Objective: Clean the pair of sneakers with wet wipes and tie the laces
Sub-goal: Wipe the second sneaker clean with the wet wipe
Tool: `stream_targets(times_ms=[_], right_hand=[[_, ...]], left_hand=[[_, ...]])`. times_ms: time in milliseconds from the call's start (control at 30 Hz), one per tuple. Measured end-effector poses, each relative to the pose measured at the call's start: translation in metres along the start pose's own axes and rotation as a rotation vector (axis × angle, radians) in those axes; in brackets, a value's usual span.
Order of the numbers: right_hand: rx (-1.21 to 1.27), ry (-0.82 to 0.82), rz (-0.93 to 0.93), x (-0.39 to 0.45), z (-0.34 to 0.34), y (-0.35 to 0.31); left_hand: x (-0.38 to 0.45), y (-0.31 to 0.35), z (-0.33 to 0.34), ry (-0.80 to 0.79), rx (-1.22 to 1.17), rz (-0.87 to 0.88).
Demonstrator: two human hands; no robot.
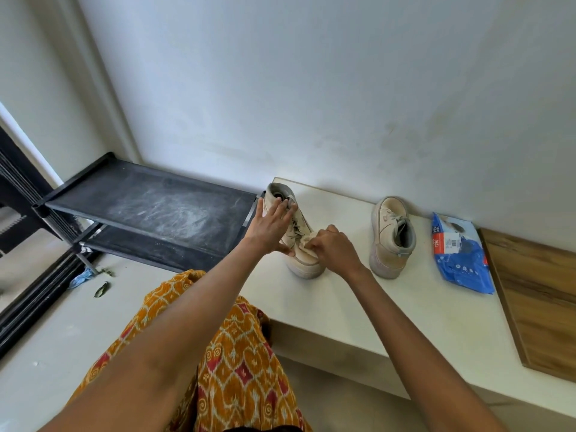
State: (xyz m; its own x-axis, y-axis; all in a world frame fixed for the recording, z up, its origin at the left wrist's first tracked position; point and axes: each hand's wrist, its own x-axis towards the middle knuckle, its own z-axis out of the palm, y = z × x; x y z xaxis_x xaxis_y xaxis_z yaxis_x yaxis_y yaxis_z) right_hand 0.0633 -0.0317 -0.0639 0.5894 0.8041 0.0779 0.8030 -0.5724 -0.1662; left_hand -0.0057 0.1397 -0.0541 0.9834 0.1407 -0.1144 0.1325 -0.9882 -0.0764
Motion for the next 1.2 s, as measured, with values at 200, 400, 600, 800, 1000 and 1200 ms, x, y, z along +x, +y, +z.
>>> stream_targets(times_ms=[200, 400, 600, 800, 1000, 1200], right_hand=[[0.028, 0.076, -0.088, -0.029, -0.004, 0.025], [0.042, 0.015, 0.166, -0.008, -0.005, 0.002], [0.19, -0.073, 0.257, -0.001, -0.008, 0.002], [0.296, 0.015, 0.324, 0.004, -0.003, -0.001], [0.178, -0.11, 0.155, -0.001, -0.008, -0.007], [0.08, -0.057, 0.184, -0.008, -0.019, 0.019]], left_hand=[[0.002, 0.0, 0.004, 0.022, -0.029, 0.002], [0.001, 0.0, 0.004, 0.018, -0.066, 0.004], [0.0, 0.001, 0.004, 0.026, -0.055, -0.003], [0.001, 0.001, 0.006, 0.037, -0.067, -0.002], [0.0, 0.001, 0.006, 0.044, -0.075, -0.01], [0.0, 0.001, 0.002, 0.019, -0.103, 0.006]])
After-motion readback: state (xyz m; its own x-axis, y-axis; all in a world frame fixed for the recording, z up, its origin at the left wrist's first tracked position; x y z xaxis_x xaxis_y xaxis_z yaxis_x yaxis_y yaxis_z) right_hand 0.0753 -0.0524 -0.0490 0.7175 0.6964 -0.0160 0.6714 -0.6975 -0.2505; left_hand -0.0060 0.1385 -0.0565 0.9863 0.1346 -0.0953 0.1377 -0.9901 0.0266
